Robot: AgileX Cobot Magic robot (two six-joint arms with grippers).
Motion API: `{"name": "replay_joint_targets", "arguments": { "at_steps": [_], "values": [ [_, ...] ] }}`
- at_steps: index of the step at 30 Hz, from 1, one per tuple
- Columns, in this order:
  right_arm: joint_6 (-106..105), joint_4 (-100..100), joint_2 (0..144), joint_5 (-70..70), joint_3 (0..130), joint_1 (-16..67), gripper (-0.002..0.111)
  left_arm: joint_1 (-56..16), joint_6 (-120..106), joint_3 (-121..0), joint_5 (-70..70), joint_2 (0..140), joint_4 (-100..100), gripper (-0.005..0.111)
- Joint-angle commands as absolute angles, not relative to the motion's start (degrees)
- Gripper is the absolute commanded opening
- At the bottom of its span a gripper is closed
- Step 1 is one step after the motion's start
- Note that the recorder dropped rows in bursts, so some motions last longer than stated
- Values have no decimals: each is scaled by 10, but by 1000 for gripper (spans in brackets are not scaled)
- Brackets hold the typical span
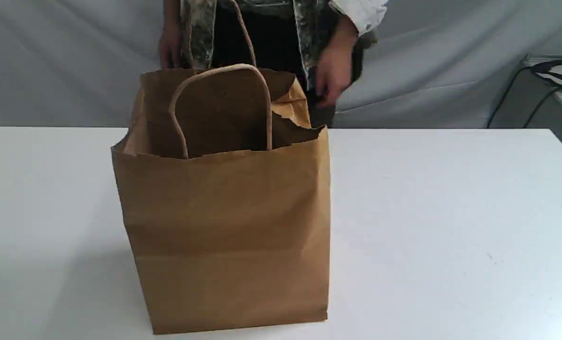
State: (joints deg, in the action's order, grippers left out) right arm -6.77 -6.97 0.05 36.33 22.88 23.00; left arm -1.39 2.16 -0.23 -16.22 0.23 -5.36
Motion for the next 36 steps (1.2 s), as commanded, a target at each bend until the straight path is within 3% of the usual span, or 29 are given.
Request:
{"name": "replay_joint_targets", "arguments": {
  "at_steps": [1, 28, 36],
  "values": [
    [-67, -72, 0, 362, 225, 228, 57, -13, 28, 0, -162, 0, -53, 52],
    [-69, -36, 0, 331, 225, 228, 57, -13, 28, 0, -162, 0, -53, 52],
    [-78, -39, 0, 173, 221, 228, 57, -13, 28, 0, -162, 0, -53, 52]
  ]
}}
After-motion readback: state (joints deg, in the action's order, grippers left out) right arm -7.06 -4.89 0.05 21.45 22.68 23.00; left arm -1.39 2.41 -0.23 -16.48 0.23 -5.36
